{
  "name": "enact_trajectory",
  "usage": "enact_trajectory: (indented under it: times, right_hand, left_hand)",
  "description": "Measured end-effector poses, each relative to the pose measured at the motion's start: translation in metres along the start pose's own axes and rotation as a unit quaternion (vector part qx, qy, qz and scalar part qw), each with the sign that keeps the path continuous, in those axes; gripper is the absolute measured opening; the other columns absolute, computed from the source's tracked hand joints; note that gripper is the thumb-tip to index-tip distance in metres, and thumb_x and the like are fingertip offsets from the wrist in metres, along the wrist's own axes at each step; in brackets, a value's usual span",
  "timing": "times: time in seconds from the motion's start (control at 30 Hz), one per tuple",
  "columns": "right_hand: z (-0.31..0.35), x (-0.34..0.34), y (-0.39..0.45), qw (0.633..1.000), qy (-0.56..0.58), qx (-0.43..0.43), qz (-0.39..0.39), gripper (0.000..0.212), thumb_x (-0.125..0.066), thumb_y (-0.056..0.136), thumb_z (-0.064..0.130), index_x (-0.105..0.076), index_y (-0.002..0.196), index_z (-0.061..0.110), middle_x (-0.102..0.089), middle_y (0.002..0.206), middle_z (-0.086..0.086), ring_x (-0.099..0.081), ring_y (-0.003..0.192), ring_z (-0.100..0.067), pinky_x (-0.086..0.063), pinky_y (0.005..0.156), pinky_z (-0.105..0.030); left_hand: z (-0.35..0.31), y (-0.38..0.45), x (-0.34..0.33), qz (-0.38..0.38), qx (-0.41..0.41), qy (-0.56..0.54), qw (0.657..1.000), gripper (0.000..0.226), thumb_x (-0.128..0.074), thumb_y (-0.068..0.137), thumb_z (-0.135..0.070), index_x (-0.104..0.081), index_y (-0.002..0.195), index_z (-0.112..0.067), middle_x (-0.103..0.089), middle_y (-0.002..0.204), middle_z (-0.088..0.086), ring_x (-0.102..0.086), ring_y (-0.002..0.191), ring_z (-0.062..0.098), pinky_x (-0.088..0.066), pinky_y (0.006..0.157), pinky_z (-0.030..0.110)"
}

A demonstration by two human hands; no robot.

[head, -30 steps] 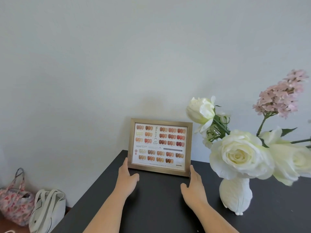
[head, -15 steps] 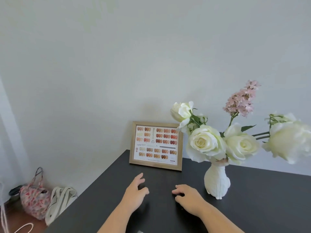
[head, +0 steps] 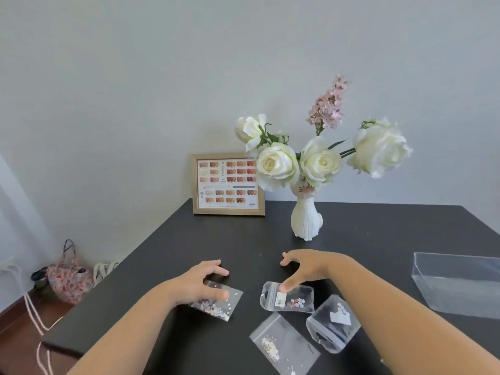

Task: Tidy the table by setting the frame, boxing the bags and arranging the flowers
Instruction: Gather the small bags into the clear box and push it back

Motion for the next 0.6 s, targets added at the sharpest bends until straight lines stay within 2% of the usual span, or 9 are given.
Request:
enact_trajectory:
  times: [0.07, 0.13, 0.2, 0.3, 0.33, 0.4, 0.47, 0.53, 0.6]
  right_hand:
    - [-0.004, -0.004, -0.01, 1.0, -0.015, -0.013, 0.005, 0.091, -0.08, 0.051, 0.066, -0.045, 0.13, 0.038, -0.024, 0.156, 0.015, -0.028, 0.141, -0.017, -0.025, 0.113, -0.047]
    - [-0.005, -0.009, -0.02, 0.999, -0.029, -0.027, 0.004, 0.086, -0.083, 0.048, 0.064, -0.046, 0.121, 0.038, -0.031, 0.153, 0.01, -0.036, 0.135, -0.023, -0.033, 0.108, -0.049]
    - [-0.007, -0.015, -0.026, 0.999, -0.037, -0.028, -0.012, 0.075, -0.083, 0.051, 0.06, -0.049, 0.112, 0.034, -0.035, 0.151, 0.007, -0.041, 0.131, -0.024, -0.037, 0.103, -0.047]
    - [-0.009, -0.023, -0.034, 0.998, -0.025, -0.01, -0.056, 0.052, -0.079, 0.065, 0.051, -0.054, 0.104, 0.028, -0.029, 0.156, 0.009, -0.037, 0.135, -0.023, -0.035, 0.103, -0.045]
    - [-0.009, -0.025, -0.036, 0.997, -0.012, -0.005, -0.076, 0.046, -0.078, 0.068, 0.047, -0.056, 0.102, 0.026, -0.035, 0.152, 0.007, -0.04, 0.132, -0.023, -0.038, 0.101, -0.042]
    - [-0.009, -0.026, -0.042, 0.992, 0.021, 0.01, -0.126, 0.033, -0.078, 0.072, 0.038, -0.057, 0.092, 0.023, -0.056, 0.128, 0.002, -0.054, 0.113, -0.024, -0.045, 0.082, -0.031]
    - [-0.009, -0.025, -0.049, 0.982, 0.062, 0.032, -0.174, 0.02, -0.072, 0.079, 0.032, -0.054, 0.083, 0.023, -0.063, 0.103, 0.001, -0.06, 0.095, -0.021, -0.043, 0.066, -0.025]
    - [-0.012, -0.024, -0.058, 0.972, 0.1, 0.045, -0.209, 0.012, -0.065, 0.085, 0.031, -0.054, 0.086, 0.027, -0.063, 0.103, 0.003, -0.059, 0.093, -0.016, -0.044, 0.065, -0.023]
    - [-0.019, -0.022, -0.07, 0.963, 0.127, 0.05, -0.234, 0.006, -0.062, 0.088, 0.032, -0.057, 0.089, 0.03, -0.062, 0.108, 0.008, -0.057, 0.098, -0.012, -0.041, 0.064, -0.019]
  left_hand:
    - [-0.005, -0.007, -0.007, 0.044, 0.008, 0.087, 0.995, 0.084, -0.085, 0.054, -0.064, -0.047, 0.128, -0.051, -0.009, 0.161, -0.019, -0.003, 0.15, 0.016, -0.01, 0.12, 0.048]
    - [-0.01, -0.012, -0.013, 0.047, 0.009, 0.137, 0.989, 0.085, -0.086, 0.051, -0.065, -0.045, 0.124, -0.051, -0.004, 0.163, -0.017, 0.01, 0.15, 0.015, 0.007, 0.119, 0.053]
    - [-0.013, -0.014, -0.016, 0.024, 0.016, 0.124, 0.992, 0.076, -0.088, 0.051, -0.061, -0.051, 0.115, -0.048, -0.008, 0.162, -0.017, 0.002, 0.151, 0.018, -0.003, 0.119, 0.054]
    - [-0.02, -0.014, -0.019, -0.026, 0.038, 0.108, 0.993, 0.063, -0.088, 0.051, -0.054, -0.057, 0.104, -0.04, -0.025, 0.152, -0.018, -0.028, 0.136, 0.016, -0.03, 0.107, 0.04]
    - [-0.024, -0.012, -0.019, -0.044, 0.047, 0.113, 0.992, 0.064, -0.089, 0.051, -0.052, -0.056, 0.104, -0.039, -0.033, 0.145, -0.016, -0.035, 0.128, 0.015, -0.034, 0.102, 0.038]
    - [-0.032, -0.009, -0.019, -0.053, 0.073, 0.108, 0.99, 0.074, -0.092, 0.052, -0.047, -0.051, 0.113, -0.035, -0.044, 0.129, -0.01, -0.049, 0.114, 0.015, -0.042, 0.095, 0.037]
    - [-0.04, -0.008, -0.018, -0.031, 0.103, 0.103, 0.989, 0.082, -0.093, 0.053, -0.042, -0.047, 0.12, -0.034, -0.052, 0.117, -0.006, -0.058, 0.102, 0.013, -0.048, 0.084, 0.034]
    - [-0.046, -0.005, -0.017, -0.019, 0.12, 0.119, 0.985, 0.076, -0.094, 0.053, -0.041, -0.052, 0.115, -0.029, -0.06, 0.106, -0.006, -0.062, 0.091, 0.012, -0.047, 0.072, 0.03]
    - [-0.048, -0.002, -0.018, -0.021, 0.121, 0.139, 0.983, 0.063, -0.094, 0.051, -0.044, -0.061, 0.101, -0.025, -0.065, 0.099, -0.004, -0.064, 0.087, 0.014, -0.047, 0.069, 0.03]
Point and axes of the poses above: each hand's wrist, its own y-axis towards the middle knuckle, its own x-axis out of the back of the hand, z = x × y, the point moved 1 cm from there along y, towards the middle knuckle
